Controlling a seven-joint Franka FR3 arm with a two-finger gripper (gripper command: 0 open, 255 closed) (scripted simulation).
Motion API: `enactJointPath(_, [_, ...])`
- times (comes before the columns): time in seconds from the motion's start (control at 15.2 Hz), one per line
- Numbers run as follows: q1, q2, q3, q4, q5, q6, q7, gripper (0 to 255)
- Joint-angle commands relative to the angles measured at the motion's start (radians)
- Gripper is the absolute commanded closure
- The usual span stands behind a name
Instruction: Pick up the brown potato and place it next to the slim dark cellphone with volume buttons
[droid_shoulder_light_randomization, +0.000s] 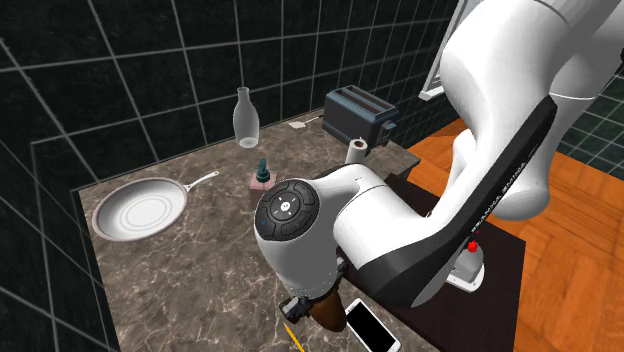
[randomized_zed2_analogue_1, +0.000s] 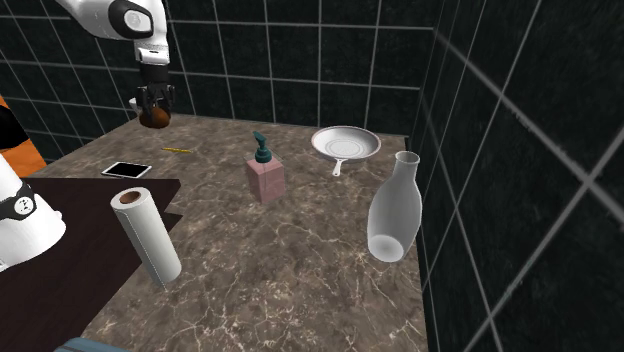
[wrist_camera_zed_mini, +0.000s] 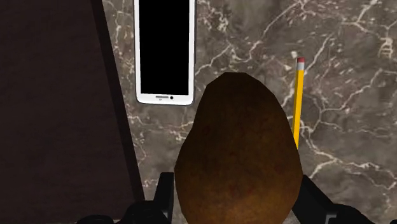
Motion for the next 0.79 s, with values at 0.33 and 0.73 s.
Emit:
enactJointPath(0.33, [0.007,0.089,-0.008,-0.018,-0.060,0.093,0.047,255])
enactJointPath(0.73, [0.020,0.172,-0.027,-0.025,-0.123,0.168,0.091,255])
